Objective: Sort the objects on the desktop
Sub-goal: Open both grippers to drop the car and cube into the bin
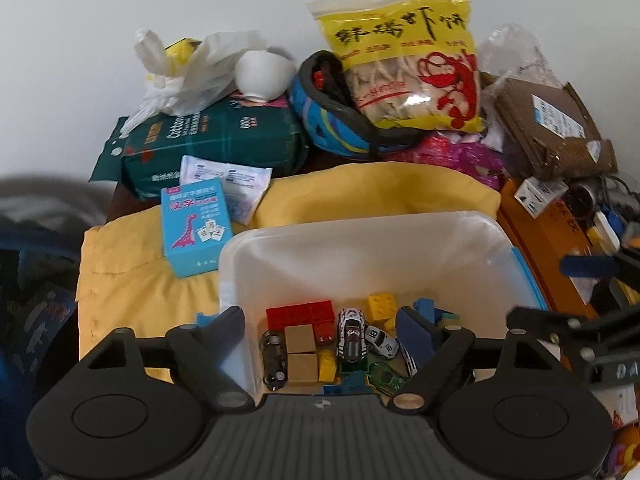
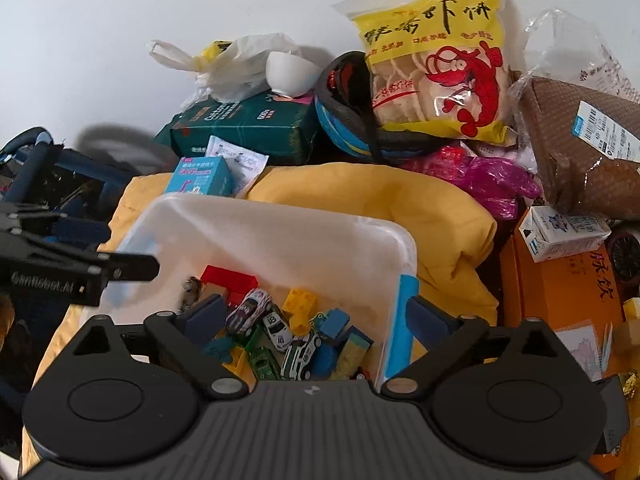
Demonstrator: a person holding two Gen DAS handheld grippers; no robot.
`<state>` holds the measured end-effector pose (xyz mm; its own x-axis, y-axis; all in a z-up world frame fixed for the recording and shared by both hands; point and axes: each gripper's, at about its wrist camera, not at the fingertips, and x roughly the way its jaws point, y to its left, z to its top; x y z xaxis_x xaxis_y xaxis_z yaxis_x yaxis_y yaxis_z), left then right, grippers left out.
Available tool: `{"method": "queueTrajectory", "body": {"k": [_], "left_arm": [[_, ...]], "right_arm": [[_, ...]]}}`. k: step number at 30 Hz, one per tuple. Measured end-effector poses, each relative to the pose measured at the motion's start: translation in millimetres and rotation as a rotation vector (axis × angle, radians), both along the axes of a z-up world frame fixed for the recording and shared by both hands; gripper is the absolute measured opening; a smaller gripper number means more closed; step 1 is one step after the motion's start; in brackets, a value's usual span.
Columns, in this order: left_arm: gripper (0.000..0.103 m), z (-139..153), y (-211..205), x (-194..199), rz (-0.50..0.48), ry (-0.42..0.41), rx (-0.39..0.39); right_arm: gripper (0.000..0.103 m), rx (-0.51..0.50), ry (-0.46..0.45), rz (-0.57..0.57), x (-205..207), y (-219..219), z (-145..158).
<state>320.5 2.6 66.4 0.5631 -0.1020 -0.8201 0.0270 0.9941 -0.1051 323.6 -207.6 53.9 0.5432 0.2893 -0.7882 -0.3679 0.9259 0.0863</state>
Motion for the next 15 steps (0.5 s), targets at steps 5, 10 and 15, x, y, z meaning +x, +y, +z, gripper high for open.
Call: {"method": "queueTrajectory", "body": {"k": [5, 10, 15], "left_arm": [[0.088, 4, -3, 4, 0.012, 0.019, 0.017], [0.089, 3, -4, 8, 0.013, 0.041, 0.014], [0.089, 0, -9, 12, -0.005, 0.080, 0.047]], "right_arm": [[0.100, -0.011, -0.001, 0.002, -1, 2, 6], [0.101, -0.029, -0.010, 0.020, -4, 7, 9], [0.102, -0.056, 0.003, 0.033, -2, 13, 7]]}}
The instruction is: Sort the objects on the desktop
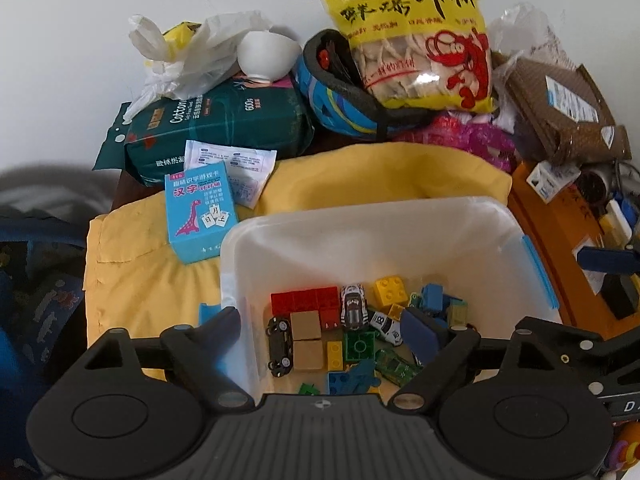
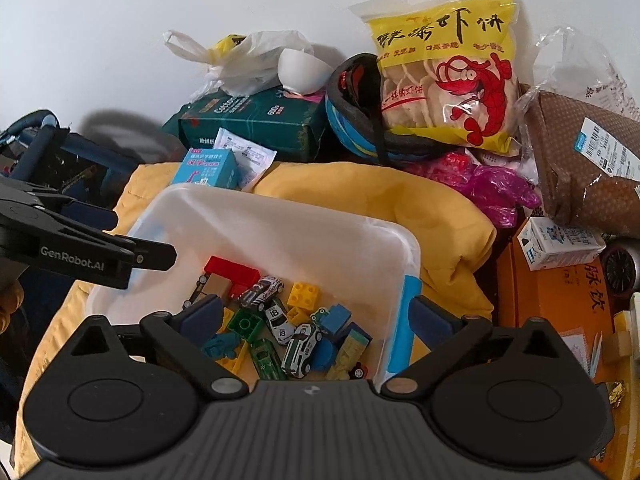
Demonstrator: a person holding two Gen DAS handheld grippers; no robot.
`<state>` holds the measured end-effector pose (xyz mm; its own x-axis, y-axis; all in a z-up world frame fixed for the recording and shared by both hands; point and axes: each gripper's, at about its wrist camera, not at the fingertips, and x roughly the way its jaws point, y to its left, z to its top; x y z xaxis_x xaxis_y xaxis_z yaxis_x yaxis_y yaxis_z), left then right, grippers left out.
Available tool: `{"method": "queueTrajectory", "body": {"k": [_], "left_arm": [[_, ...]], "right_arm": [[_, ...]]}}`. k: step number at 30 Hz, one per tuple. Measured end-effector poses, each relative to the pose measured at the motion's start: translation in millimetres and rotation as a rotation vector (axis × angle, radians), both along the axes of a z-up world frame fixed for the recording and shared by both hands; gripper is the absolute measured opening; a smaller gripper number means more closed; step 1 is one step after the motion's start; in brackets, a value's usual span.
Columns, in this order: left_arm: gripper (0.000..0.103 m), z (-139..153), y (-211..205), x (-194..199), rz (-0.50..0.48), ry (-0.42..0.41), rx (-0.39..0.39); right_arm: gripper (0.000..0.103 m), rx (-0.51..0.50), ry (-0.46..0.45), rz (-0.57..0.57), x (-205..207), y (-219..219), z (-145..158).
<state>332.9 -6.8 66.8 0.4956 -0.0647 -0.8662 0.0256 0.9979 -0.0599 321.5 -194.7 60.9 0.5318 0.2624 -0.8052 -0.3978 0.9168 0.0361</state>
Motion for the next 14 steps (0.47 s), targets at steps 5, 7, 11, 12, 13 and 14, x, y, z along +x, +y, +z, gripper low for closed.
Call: {"method": "queueTrajectory", "body": {"k": [5, 7, 11, 12, 13, 14], "left_arm": [[0.090, 1, -2, 1, -0.009, 0.004, 0.003], [0.090, 1, -1, 1, -0.009, 0.004, 0.000], [0.090, 1, 0, 0, -0.016, -0.010, -0.009], [0.090, 1, 0, 0, -0.016, -0.011, -0.013], [0.090, 1, -1, 0, -0.018, -0.011, -0.013], [0.090, 1, -1, 1, -0.020, -0.011, -0.009]], "right_arm": [[0.102, -0.009, 0.014, 0.002, 0, 3, -3], [0.102, -0.011, 0.019, 0.005, -1, 5, -6], [0.102, -0.011, 0.024, 0.004, -3, 6, -10], [0.102, -0.010, 0.027, 0.003, -3, 7, -11], [0.102, -0.008, 0.029, 0.003, -3, 7, -12], [0.102, -0.008, 0.032, 0.002, -3, 7, -13]]}}
